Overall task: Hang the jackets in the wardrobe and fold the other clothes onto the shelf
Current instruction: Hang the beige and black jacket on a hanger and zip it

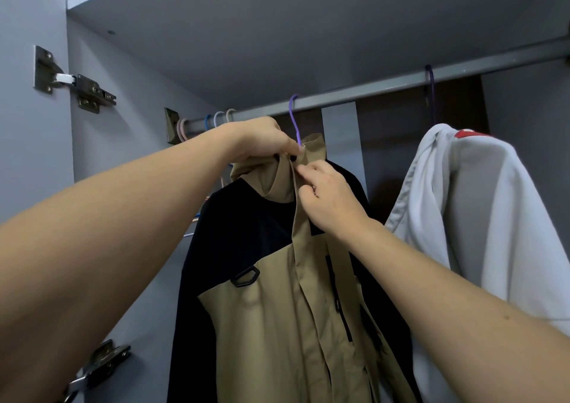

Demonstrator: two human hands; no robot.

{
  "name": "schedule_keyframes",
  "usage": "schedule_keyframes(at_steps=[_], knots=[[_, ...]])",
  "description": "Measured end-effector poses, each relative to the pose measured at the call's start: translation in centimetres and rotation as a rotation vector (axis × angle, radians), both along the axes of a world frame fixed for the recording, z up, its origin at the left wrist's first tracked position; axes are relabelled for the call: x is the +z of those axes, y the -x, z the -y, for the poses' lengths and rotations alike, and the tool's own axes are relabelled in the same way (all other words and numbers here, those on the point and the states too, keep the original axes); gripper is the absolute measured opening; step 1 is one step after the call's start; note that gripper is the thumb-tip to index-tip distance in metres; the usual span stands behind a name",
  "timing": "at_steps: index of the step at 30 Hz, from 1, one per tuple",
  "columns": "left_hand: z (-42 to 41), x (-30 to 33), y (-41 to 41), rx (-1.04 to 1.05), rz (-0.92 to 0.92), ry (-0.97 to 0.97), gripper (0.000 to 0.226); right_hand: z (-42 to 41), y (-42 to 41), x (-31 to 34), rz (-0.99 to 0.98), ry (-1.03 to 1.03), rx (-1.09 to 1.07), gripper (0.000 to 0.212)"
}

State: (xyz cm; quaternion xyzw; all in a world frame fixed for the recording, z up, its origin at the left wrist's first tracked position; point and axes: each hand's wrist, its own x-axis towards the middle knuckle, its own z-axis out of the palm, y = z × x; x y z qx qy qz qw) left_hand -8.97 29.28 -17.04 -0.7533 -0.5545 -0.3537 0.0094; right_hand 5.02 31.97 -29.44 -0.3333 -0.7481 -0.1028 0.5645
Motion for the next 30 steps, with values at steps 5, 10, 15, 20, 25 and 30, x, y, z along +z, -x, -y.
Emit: schedule_keyframes(at_steps=[5,10,15,20,25,30], knots=[[-0.2,-0.3,-0.6,0.028,-0.097,-0.025,0.022,-0.4,-0.3,-0.5,-0.137,0.05,0.069,0.04],[-0.4,-0.9,-0.8,0.116,-0.246,-0.133,0.03,-1.1,-1.7,-0.2,-0.264,0.114,-0.004,0.04],[-1.0,-2.1,-0.9,0.161,-0.266,-0.23,0.031,-1.5,-1.9,-0.4,-0.103,0.21,0.034,0.061],[-0.5,-3.2,-1.3,0.305,-0.357,-0.384,0.032,-1.6,-1.3,-2.0,-0.02,0.257,0.058,0.071],[1.8,-12.8,-0.7,0.334,-0.474,-0.94,0.041,-1.0,-1.3,-8.0,-0.029,0.314,0.038,0.073],[2.6,-22.6,-1.0,0.289,-0.576,-0.853,0.054,-0.3,-1.1,-16.6,-0.02,0.427,-0.034,0.074]])
